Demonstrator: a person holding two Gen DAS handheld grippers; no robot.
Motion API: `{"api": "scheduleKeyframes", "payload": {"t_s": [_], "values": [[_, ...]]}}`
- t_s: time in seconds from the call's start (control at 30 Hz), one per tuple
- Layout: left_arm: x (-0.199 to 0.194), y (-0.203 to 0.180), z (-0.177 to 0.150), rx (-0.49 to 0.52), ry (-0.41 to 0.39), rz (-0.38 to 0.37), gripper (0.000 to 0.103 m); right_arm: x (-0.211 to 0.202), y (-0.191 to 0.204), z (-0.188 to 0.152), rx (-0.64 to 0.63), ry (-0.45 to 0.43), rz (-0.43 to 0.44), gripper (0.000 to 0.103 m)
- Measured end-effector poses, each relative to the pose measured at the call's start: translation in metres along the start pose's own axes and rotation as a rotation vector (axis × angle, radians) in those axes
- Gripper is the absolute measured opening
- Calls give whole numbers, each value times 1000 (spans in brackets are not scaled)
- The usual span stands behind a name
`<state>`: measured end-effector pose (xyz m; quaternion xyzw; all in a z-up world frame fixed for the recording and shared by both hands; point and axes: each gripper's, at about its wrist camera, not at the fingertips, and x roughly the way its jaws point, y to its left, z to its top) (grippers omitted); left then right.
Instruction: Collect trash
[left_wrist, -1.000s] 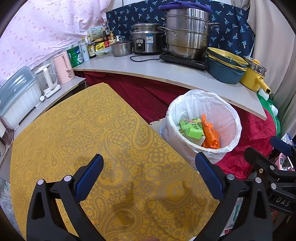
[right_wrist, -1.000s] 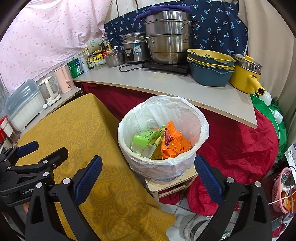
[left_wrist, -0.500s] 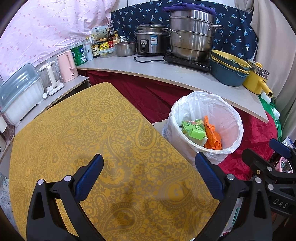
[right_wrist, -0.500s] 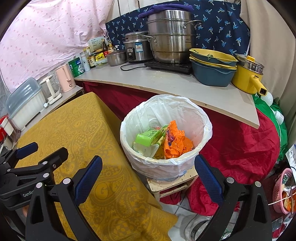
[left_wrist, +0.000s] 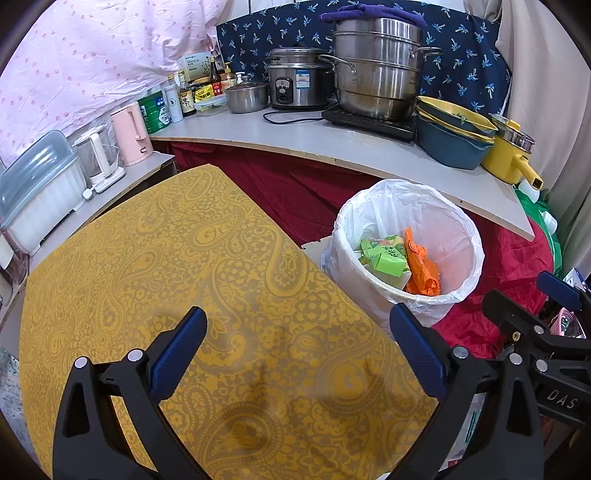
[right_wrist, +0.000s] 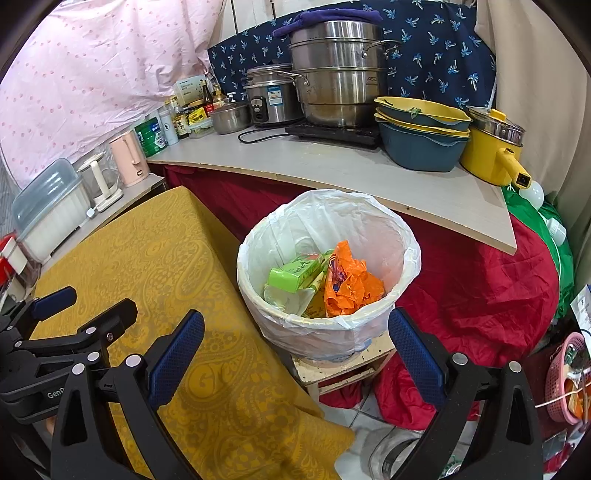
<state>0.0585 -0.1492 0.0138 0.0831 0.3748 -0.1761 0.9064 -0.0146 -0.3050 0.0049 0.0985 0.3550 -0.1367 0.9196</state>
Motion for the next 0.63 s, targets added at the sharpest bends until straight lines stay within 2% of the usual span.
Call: {"api": "scheduleKeyframes", "payload": {"t_s": [0.63], "values": [[4, -2, -3, 13, 13, 9, 95, 0, -3, 0, 5, -1, 5, 96]]}}
